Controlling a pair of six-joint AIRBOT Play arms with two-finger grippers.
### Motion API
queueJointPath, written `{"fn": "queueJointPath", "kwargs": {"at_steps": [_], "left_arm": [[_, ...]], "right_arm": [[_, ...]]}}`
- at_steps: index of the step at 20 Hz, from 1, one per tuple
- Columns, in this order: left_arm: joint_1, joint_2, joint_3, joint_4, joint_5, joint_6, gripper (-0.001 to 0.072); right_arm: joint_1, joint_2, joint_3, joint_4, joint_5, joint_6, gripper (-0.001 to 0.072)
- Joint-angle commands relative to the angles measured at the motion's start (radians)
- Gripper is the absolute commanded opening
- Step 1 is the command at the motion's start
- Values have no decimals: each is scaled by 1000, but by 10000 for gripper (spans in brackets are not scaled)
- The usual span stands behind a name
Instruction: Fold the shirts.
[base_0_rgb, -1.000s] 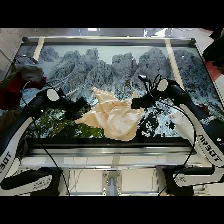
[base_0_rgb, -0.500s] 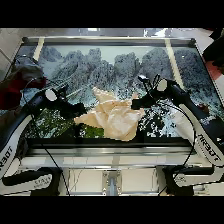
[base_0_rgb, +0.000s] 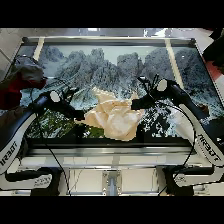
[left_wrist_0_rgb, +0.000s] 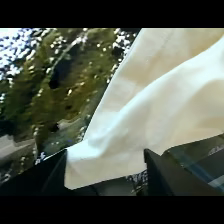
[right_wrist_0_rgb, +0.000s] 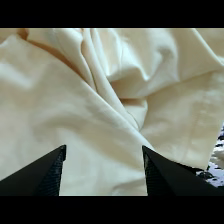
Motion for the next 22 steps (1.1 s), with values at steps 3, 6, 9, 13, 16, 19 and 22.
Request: {"fn": "queueJointPath", "kwargs": {"at_steps": [3, 6, 9, 13, 16, 19, 22], "left_arm": [[-15, -5, 0, 6, 0, 80, 8], [-15, -5, 0, 6, 0, 81, 11], [-15, -4, 0, 10, -1, 80, 11], [-15, -3, 0, 10, -1, 80, 12], [-15, -3, 0, 10, 0, 80, 12], [-15, -3, 0, 10, 0, 80, 11], [-15, 1, 0, 10, 0, 66, 11]], "right_arm": [[1, 0, 0, 4, 1, 12, 551], [0, 0, 0, 3, -3, 12, 552], [1, -2, -1, 3, -75, 13, 553], [0, -45, -1, -32, -118, 12, 552], [0, -88, -1, -31, -109, 11, 551], [1, -117, -1, -21, -61, 3, 395], [2, -101, 0, -11, -48, -3, 13]]}}
